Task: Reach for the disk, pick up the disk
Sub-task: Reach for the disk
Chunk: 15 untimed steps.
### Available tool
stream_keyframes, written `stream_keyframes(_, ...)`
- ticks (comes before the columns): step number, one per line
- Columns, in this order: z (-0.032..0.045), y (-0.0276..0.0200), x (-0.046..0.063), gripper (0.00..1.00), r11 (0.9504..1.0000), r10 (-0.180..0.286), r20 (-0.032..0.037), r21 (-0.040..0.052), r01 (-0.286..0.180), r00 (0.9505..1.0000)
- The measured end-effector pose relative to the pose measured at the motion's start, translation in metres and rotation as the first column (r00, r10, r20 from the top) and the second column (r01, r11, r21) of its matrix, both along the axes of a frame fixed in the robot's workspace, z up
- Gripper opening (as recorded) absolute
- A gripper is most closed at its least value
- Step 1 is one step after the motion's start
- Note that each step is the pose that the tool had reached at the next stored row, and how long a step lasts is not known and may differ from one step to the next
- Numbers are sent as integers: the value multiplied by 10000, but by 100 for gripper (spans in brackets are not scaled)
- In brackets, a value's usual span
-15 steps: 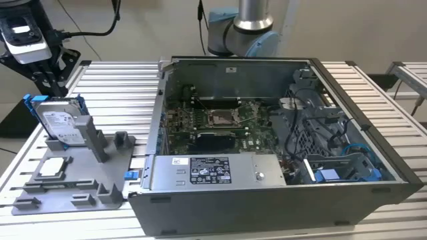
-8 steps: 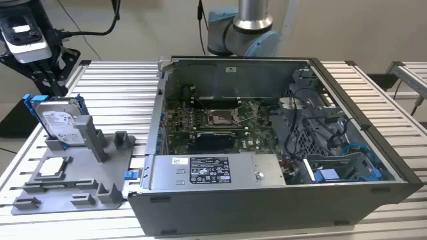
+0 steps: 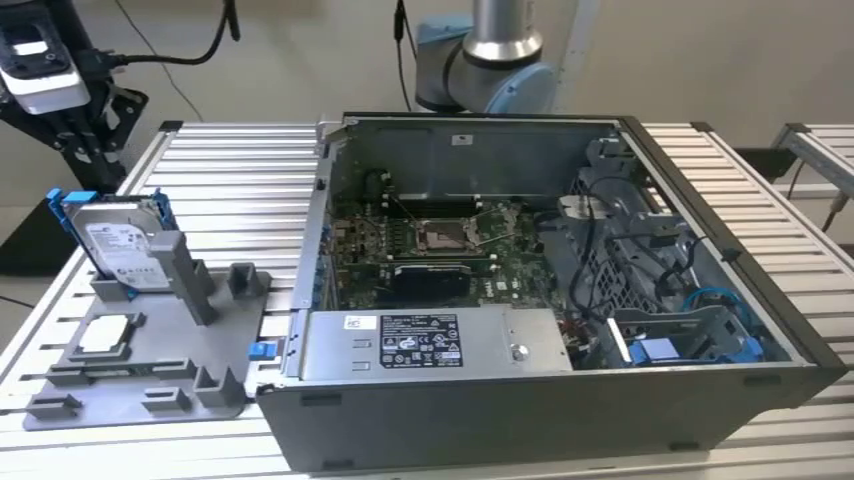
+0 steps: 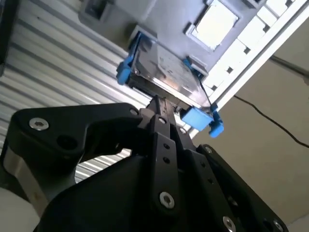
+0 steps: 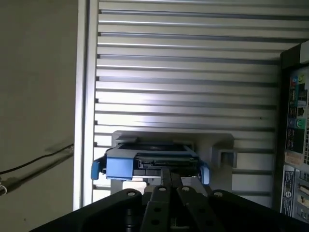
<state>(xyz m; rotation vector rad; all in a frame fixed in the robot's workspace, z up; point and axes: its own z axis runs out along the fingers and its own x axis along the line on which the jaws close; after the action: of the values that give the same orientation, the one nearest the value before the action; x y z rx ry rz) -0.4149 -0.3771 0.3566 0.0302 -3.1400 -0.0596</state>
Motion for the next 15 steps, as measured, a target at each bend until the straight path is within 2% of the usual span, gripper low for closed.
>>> stream_keyframes(9, -17, 0, -399, 0, 10000, -1, 1, 1, 1, 10000)
stream_keyframes(13, -21, -5, -402, 0, 10000, -1, -9, 1, 1, 10000)
stream_keyframes(15, -22, -19, -367, 0, 10000, -1, -52, 0, 1, 10000)
